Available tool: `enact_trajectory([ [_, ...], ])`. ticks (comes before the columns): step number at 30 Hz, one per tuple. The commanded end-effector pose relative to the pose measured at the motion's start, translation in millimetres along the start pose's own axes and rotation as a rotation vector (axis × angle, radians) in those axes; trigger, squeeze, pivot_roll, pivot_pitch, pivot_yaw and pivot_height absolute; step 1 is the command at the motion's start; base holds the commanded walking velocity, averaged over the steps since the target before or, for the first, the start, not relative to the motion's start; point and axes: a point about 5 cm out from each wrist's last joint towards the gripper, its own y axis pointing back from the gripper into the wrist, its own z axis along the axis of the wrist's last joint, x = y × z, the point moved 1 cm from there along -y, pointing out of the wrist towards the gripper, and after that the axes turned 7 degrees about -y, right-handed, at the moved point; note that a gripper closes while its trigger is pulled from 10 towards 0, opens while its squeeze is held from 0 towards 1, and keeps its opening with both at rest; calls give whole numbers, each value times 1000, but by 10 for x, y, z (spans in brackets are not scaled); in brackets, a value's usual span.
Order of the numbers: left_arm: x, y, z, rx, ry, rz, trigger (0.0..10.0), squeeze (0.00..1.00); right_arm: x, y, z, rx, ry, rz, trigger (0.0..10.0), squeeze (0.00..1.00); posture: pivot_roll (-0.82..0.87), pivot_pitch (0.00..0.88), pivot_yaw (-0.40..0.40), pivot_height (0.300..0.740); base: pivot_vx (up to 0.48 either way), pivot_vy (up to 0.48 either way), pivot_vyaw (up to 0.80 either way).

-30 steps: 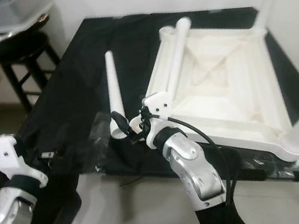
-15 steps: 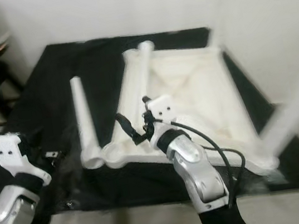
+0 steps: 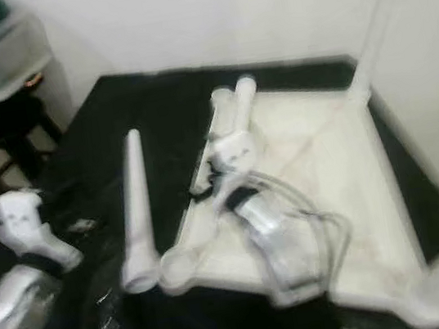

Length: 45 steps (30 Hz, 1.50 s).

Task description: Building children table

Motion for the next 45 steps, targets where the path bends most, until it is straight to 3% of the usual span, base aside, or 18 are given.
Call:
enact_trajectory([
  [1, -61, -16, -22, 32, -29, -49, 10000, 0, -58, 30, -14, 5, 8, -23, 10000, 0, 9, 103, 21, 740, 0, 0, 0],
  [3, -68, -20, -28, 49, -55, -66, 10000, 0, -59, 29, -19, 8, 6, -24, 10000, 0, 9, 103, 21, 740, 0, 0, 0],
  [4, -49, -35, -79, 130, -152, -92, 10000, 0, -61, 29, -31, 16, 4, -25, 10000, 0, 13, 105, 20, 740, 0, 0, 0],
  [7, -24, -40, -116, 188, -221, -104, 10000, 0, -63, 30, -40, 21, 3, -26, 10000, 0, 13, 105, 20, 740, 0, 0, 0],
  [10, 242, -46, -191, 443, -417, -78, 10000, 0, -42, 19, -71, 37, -8, -16, 10000, 0, 21, 104, 26, 740, 0, 0, -454],
  [15, 340, -131, -224, 641, -435, -89, 10000, 0, -24, -7, -105, 42, -11, -25, 10000, 0, 42, 101, 38, 740, 0, 0, 0],
  [20, 211, -280, -220, 654, -418, -171, 10000, 0, -14, -21, -120, 45, -11, -29, 10000, 0, 45, 103, 45, 740, 0, 0, 0],
  [24, -61, -675, 22, 541, -406, -284, 10000, 0, 9, -35, -132, 45, -12, -34, 10000, 0, 37, 106, 65, 740, 0, 0, 0],
  [26, -107, -736, 85, 512, -396, -302, 10000, 0, 9, -35, -133, 44, -13, -36, 10000, 0, 37, 106, 65, 740, 0, 0, 0],
  [27, -174, -837, 203, 460, -383, -332, 10000, 322, -13, -27, -144, 50, -3, -53, 10000, 0, 34, 108, 68, 740, 0, 0, 0],
  [28, -174, -837, 203, 460, -383, -332, 10000, 322, -13, -27, -144, 50, -3, -53, 10000, 0, 34, 108, 68, 740, 0, 0, 0],
  [29, -199, -873, 244, 444, -378, -353, 10000, 1000, -61, -16, -175, 77, 31, -88, 10000, 0, 32, 110, 70, 740, 0, 0, 0],
  [33, -225, -914, 285, 438, -373, -379, 10000, 1000, -118, -4, -210, 108, 72, -128, 10000, 0, 31, 110, 71, 740, 0, 0, 0],
  [36, -217, -1040, 215, 544, -393, -377, 10000, 1000, -596, 127, -309, 206, 141, -417, 10000, 0, 31, 112, 75, 740, 0, 0, 0],
  [42, -221, -1077, 41, 685, -337, -368, 10000, 1000, -753, 200, -326, 245, 177, -520, 10000, 0, 27, 113, 80, 740, 0, 0, 0],
  [43, -222, -1078, 32, 695, -333, -368, 10000, 765, -748, 198, -326, 244, 178, -518, 10000, 0, 27, 113, 80, 740, 0, 0, 0],
  [44, -227, -1081, 4, 721, -319, -364, 10000, 322, -725, 187, -331, 244, 176, -511, 10000, 0, 29, 113, 81, 740, 0, 0, 0],
  [45, -230, -1085, -15, 738, -310, -363, 10000, 322, -711, 179, -335, 245, 174, -509, 10000, 0, 29, 113, 81, 740, 0, 0, 0],
])
